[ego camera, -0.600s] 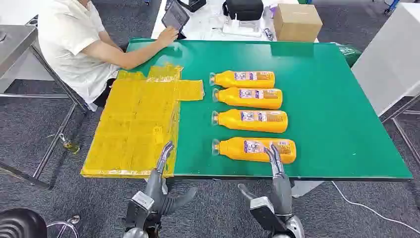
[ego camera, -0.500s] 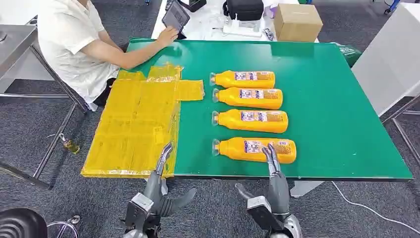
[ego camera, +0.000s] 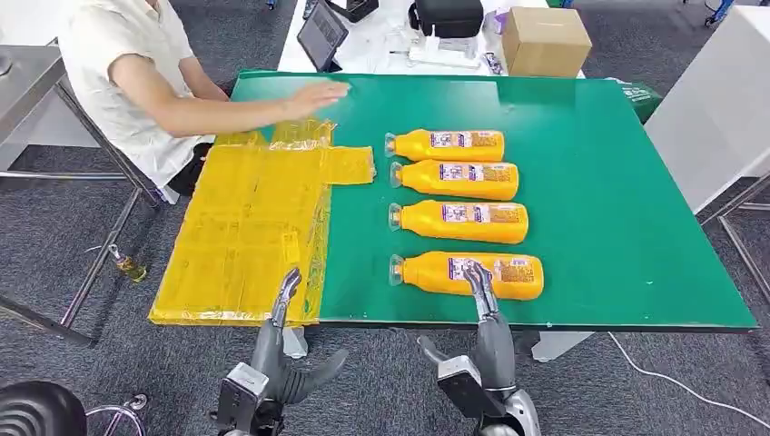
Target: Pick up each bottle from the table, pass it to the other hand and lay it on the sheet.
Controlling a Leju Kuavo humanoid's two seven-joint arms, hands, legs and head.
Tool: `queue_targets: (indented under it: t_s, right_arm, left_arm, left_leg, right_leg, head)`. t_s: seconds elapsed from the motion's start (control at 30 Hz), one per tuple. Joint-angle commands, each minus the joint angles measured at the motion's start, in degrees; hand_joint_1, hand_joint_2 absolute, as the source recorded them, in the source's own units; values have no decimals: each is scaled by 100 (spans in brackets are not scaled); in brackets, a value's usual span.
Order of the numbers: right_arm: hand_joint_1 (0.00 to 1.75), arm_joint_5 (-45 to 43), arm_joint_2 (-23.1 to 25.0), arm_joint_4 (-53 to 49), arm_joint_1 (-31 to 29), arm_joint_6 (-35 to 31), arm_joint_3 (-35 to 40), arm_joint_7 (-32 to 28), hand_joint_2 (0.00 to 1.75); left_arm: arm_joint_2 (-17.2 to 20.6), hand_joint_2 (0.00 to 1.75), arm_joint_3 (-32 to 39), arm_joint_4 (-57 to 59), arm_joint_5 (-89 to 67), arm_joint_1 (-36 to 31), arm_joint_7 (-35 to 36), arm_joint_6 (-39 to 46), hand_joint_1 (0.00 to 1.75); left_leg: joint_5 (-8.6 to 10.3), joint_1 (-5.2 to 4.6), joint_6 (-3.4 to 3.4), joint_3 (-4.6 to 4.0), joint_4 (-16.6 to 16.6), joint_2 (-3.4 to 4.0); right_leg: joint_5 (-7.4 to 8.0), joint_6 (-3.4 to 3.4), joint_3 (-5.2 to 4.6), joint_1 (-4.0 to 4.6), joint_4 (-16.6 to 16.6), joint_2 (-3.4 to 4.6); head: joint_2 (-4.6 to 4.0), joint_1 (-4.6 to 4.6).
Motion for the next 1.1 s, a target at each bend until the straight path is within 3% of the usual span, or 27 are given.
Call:
queue_targets:
  t_s: [0.03,0.17,0.2,0.33,0.57,0.77,1.03,1.1]
  right_arm:
    - [0,364,-322,369,-105,-270,-116,155,175]
    - [0,1041,-806,504,-365,-196,-294,679,175]
    - [0,1129,-884,577,-502,-145,-393,730,175]
    - [0,1462,-1068,934,-1006,153,-723,799,175]
    - [0,2092,-1660,1702,-1876,651,-541,1165,175]
    - [0,2297,-1712,2307,-2462,971,-288,1387,175]
    - [0,2399,-1736,2392,-2501,1184,-67,1516,175]
    - [0,2399,-1736,2392,-2501,1184,-67,1516,175]
  left_arm:
    - [-72,175,-108,534,-5,-371,34,45,0]
    - [-127,175,-138,546,-27,-510,-17,69,0]
    - [-117,175,-154,536,-1,-534,-25,11,0]
    - [-150,175,-174,655,21,-665,-18,-59,0]
    - [-169,175,-223,710,151,-805,-9,-164,0]
    - [-175,175,-285,772,179,-931,11,-225,0]
    - [-168,175,-295,738,179,-942,39,-233,0]
    - [-168,175,-295,738,179,-942,39,-233,0]
  left_leg:
    - [-16,1,13,55,-12,-1]
    - [-1,-2,8,19,-7,-6]
    - [-13,-1,18,55,-11,-6]
    - [-2,-7,13,23,-6,10]
    - [-1,-14,21,33,-5,19]
    - [1,-14,22,32,-3,19]
    - [7,-12,18,16,-2,7]
    - [-4,-12,23,46,-6,14]
  right_leg:
    - [-17,-24,59,9,-15,-15]
    - [-4,-8,21,1,-9,-13]
    - [-14,-20,62,7,-19,-21]
    - [3,-7,26,-2,-10,2]
    - [6,-7,33,-10,-10,8]
    - [7,-5,33,-10,-9,10]
    - [8,1,20,-10,-6,1]
    - [0,-11,50,-7,-11,1]
  head:
    - [0,-2]
    - [0,-2]
    - [0,-2]
    - [0,-2]
    - [0,-7]
    - [0,-4]
    - [0,-2]
    - [0,-4]
